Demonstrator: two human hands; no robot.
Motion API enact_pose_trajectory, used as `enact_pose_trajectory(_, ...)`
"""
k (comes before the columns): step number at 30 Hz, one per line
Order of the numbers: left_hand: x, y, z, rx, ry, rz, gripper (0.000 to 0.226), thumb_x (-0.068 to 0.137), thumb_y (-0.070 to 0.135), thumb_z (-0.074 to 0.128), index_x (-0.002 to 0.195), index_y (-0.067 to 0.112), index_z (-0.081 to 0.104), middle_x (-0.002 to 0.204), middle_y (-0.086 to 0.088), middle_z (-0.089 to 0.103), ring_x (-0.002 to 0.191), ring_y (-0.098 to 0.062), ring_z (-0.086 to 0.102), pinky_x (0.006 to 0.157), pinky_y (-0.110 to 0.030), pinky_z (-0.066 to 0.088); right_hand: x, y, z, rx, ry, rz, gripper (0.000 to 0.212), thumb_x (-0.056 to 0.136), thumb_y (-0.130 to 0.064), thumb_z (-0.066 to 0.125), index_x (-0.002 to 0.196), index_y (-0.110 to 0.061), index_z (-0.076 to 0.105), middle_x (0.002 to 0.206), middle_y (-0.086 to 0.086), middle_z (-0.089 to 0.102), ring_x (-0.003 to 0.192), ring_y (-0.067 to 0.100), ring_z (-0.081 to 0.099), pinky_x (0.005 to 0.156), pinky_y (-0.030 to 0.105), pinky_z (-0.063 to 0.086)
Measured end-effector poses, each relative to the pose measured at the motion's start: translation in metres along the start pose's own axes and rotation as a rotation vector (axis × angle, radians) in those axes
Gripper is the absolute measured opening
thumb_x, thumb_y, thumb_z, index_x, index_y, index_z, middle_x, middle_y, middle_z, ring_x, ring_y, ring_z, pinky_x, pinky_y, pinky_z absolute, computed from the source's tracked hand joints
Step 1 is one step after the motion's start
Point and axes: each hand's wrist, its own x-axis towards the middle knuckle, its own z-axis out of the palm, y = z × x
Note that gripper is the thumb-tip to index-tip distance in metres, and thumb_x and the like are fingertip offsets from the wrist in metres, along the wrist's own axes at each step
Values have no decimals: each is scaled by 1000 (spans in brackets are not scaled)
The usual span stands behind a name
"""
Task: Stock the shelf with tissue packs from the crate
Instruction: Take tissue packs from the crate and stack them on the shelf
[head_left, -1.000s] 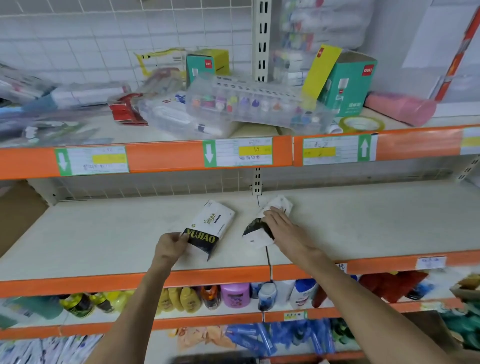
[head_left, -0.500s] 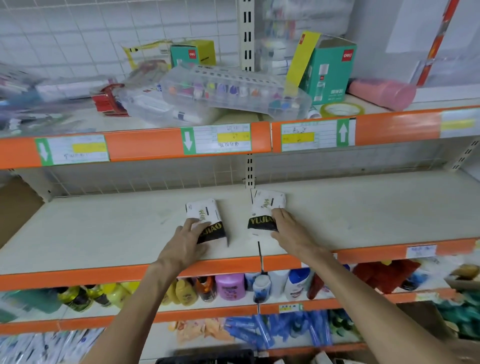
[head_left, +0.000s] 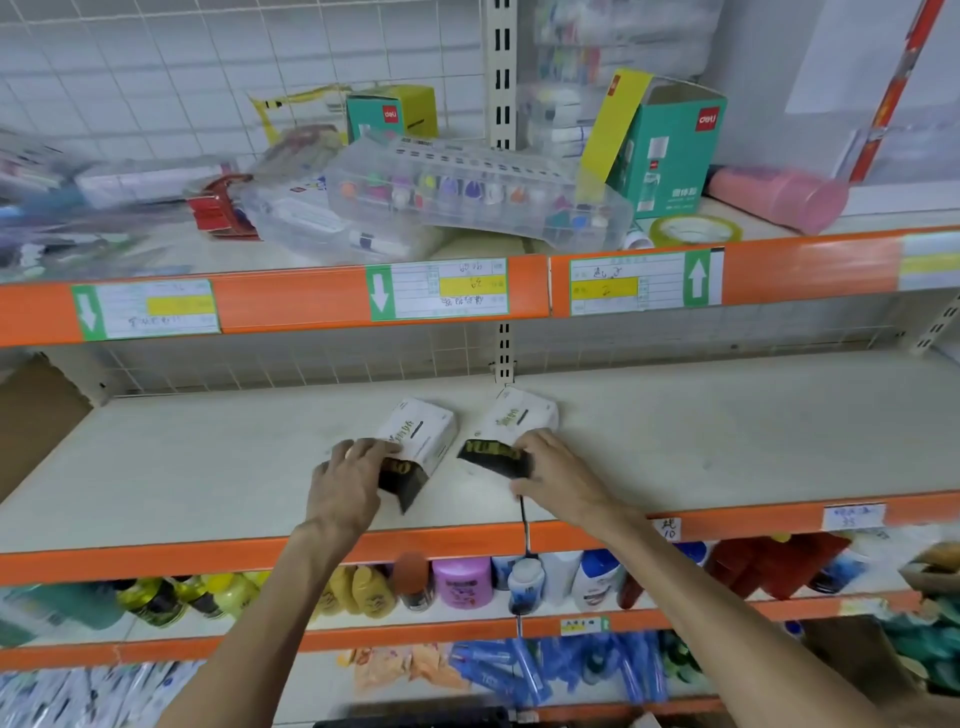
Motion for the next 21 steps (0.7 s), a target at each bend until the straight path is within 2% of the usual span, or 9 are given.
enact_pose_trajectory(2,3,-4,-4,-19,19,-84,47,92,12,46,136,30,46,142,5,43,132,-23,31,99,-42,38,4,-6,5,79,-44,-51,50,88,-29,68,133,-23,47,135,-6,48,124,11,46,94,29,43)
enact_pose_trajectory(3,3,-3,-4,-27,24,-116,38,95,24,47,133,25,48,139,3,44,129,-25,34,97,-42,40,7,-7,4,53,-11,-65,53,89,-29,65,138,-24,45,139,-6,47,127,12,41,98,30,40)
enact_pose_trajectory(5,1,-2,1,-62,19,-131,42,92,39,55,129,19,50,132,-2,46,123,-26,38,89,-42,46,17,-1,-2,-92,109,-77,55,90,-30,63,141,-26,42,143,-5,44,129,16,33,103,33,34)
enact_pose_trajectory(7,-3,-5,8,-108,39,-129,43,89,30,61,128,18,48,127,-1,47,120,-25,40,80,-41,51,27,8,-8,-204,124,-56,60,88,-34,64,143,-29,39,147,-4,36,130,20,25,108,37,29)
enact_pose_trajectory(10,-2,-18,12,-152,92,-145,42,89,7,56,127,22,47,121,4,49,114,-21,42,69,-39,54,39,14,-9,-252,-20,-88,59,88,-38,62,143,-31,41,155,-6,26,139,21,16,113,43,24)
enact_pose_trajectory(14,9,-42,9,-168,90,-189,44,84,-4,54,121,20,51,121,3,53,108,-22,49,72,-42,53,44,16,-1,-281,19,-118,52,87,-43,64,135,-33,46,142,-7,42,128,19,38,106,40,34)
enact_pose_trajectory(18,13,-63,11,-184,117,-193,45,83,-5,52,120,20,51,120,-1,56,105,-27,53,70,-44,52,46,12,7,-365,88,-51,52,88,-52,59,133,-31,45,132,-2,43,115,22,37,94,37,39)
enact_pose_trajectory(21,15,-68,14,-229,121,-191,48,80,-7,52,122,17,53,117,-7,59,104,-31,55,73,-43,52,50,3,14,-383,125,1,52,89,-52,57,133,-26,45,129,3,43,112,25,37,91,35,42)
